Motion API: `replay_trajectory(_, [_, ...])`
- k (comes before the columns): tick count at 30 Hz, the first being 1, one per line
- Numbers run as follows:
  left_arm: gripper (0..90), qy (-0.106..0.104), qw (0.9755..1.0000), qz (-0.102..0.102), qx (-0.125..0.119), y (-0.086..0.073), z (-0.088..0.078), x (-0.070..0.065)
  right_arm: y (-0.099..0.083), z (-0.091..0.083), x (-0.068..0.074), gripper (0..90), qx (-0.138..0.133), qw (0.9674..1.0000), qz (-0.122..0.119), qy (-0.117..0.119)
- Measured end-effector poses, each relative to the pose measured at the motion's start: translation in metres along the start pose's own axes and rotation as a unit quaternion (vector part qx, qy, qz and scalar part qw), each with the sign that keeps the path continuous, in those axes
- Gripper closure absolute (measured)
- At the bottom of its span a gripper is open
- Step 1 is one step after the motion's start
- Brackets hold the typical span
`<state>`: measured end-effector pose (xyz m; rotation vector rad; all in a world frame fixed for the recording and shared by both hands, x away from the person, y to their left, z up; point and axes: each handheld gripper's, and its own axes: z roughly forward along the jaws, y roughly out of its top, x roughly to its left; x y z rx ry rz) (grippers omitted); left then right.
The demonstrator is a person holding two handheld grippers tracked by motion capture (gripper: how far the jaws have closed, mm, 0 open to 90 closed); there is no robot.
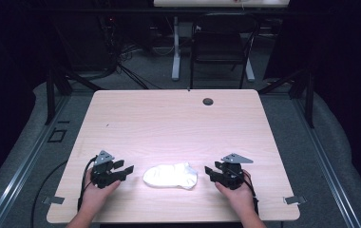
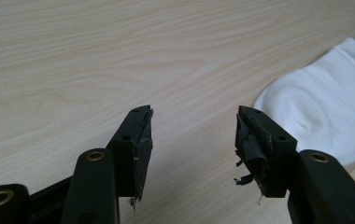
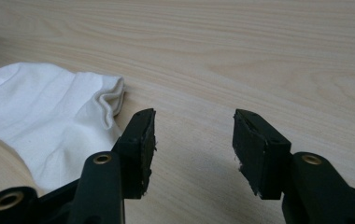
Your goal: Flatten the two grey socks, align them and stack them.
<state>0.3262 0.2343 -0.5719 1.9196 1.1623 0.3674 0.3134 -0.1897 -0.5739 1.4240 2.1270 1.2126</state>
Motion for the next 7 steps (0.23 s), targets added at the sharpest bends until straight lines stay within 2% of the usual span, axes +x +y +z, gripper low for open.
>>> replay_trajectory(7, [45.8,0.0,1.0,-0.006,0.0,0.0004,0.0008,-0.0003,0.0005,-0.0009,0.0004,49.3,-0.002,1.0,-0.003,0.0])
